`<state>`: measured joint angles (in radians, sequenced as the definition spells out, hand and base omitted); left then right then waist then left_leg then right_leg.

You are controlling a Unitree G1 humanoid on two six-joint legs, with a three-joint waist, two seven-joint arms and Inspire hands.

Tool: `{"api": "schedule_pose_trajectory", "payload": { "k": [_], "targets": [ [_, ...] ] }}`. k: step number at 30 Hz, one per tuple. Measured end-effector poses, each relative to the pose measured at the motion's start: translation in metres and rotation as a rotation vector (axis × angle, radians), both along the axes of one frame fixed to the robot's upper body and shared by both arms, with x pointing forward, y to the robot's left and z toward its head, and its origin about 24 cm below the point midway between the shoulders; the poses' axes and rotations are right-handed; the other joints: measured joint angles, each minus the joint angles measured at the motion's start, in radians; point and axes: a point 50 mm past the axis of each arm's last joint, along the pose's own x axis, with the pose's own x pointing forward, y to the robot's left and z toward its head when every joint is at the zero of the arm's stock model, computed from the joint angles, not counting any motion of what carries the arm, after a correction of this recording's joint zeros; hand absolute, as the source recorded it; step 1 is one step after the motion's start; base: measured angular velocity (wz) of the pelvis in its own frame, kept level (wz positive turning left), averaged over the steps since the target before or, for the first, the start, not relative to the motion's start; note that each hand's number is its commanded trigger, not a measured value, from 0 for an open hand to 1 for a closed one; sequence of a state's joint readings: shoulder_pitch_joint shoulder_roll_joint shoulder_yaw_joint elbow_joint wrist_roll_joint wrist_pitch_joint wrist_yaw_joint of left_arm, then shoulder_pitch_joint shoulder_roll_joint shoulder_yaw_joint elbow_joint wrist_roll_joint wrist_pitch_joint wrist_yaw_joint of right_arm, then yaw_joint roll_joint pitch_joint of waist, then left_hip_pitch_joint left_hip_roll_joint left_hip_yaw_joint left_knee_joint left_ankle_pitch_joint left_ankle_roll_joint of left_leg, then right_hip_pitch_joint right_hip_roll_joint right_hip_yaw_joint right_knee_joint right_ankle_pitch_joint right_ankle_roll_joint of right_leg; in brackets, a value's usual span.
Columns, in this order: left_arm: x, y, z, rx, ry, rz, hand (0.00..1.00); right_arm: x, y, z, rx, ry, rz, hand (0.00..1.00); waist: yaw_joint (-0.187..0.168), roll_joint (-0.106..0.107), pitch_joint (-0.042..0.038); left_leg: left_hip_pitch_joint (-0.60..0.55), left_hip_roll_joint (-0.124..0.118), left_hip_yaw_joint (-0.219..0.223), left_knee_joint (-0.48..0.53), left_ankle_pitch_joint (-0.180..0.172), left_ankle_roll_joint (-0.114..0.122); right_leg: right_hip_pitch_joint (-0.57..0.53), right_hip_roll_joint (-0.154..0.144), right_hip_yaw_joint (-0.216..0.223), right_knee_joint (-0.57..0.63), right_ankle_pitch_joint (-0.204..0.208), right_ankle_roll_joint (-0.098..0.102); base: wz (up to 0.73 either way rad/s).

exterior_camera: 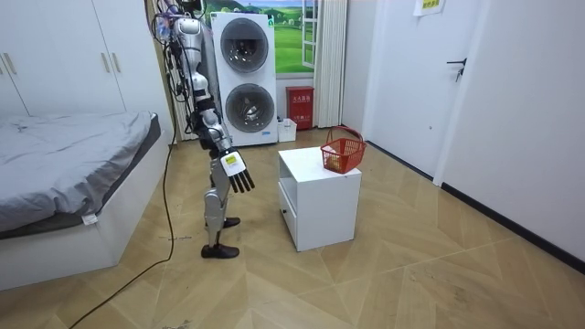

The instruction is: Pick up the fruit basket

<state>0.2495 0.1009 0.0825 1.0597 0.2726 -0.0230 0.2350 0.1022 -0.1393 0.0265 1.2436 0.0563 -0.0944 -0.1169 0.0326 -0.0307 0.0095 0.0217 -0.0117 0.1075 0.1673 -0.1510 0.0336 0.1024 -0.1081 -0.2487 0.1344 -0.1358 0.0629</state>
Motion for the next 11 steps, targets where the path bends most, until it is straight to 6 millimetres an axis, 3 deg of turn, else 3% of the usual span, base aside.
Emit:
{"api": "schedule_pose_trajectory", "payload": {
  "k": [11],
  "targets": [
    [-0.0054, -0.0013, -0.0022, -0.010, 0.051, 0.002, 0.00, -0.0079, 0.0024, -0.0020, 0.024, 0.024, -0.041, 0.00, -0.002, -0.005, -0.0093, 0.007, -0.001, 0.003, -0.001, 0.000, -0.001, 0.008, 0.005, -0.001, 0.000, 0.000, -0.001, 0.00]
  ]
}}
